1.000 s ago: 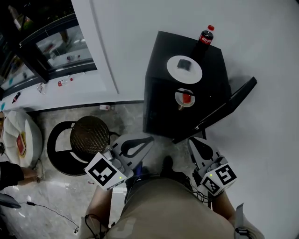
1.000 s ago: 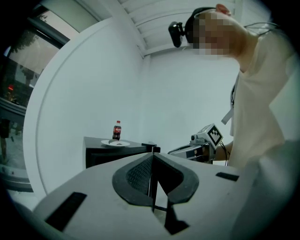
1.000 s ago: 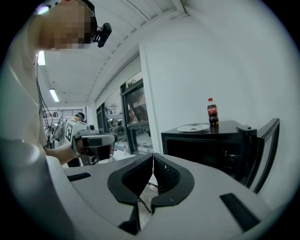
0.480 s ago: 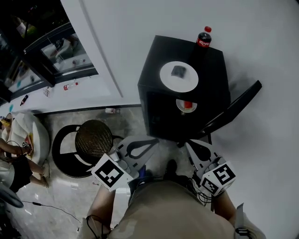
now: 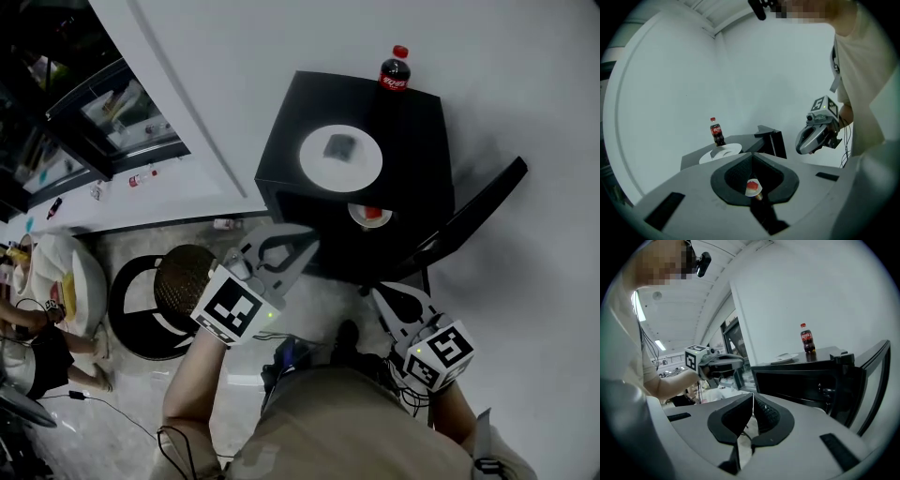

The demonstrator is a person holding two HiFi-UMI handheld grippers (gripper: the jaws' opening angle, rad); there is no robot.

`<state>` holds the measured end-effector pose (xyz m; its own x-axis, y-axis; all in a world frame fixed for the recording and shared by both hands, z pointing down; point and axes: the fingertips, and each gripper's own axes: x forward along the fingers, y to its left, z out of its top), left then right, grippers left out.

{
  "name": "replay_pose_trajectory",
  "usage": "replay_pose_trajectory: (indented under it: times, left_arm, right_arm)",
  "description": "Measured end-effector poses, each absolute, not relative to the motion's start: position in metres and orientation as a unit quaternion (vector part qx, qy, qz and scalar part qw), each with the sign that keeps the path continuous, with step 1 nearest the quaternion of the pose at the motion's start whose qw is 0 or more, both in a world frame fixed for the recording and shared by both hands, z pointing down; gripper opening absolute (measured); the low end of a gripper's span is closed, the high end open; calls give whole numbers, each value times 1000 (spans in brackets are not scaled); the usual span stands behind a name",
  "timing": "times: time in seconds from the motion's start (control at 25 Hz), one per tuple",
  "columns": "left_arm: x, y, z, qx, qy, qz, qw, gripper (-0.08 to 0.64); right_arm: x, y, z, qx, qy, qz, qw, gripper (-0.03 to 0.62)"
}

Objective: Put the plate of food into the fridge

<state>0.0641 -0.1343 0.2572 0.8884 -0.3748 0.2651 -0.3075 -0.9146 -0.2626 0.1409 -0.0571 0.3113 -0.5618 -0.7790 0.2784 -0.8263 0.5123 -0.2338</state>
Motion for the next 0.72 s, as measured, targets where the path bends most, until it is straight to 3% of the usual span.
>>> replay_pose_trajectory:
  times: [0.2,0.28,0.72]
  left_arm:
    - [81,-161,258,-955,176,-188,148,21]
    - [88,-169,264,-948,168,-215,162,202]
    - [110,-213,300,-866,146,-374,298,245]
  right_arm:
    - [156,-58,315,467,-863,179,69,21]
    - [161,-59,316,470,-861,183,69,21]
    - [160,-61,320,467,-861,184,81,21]
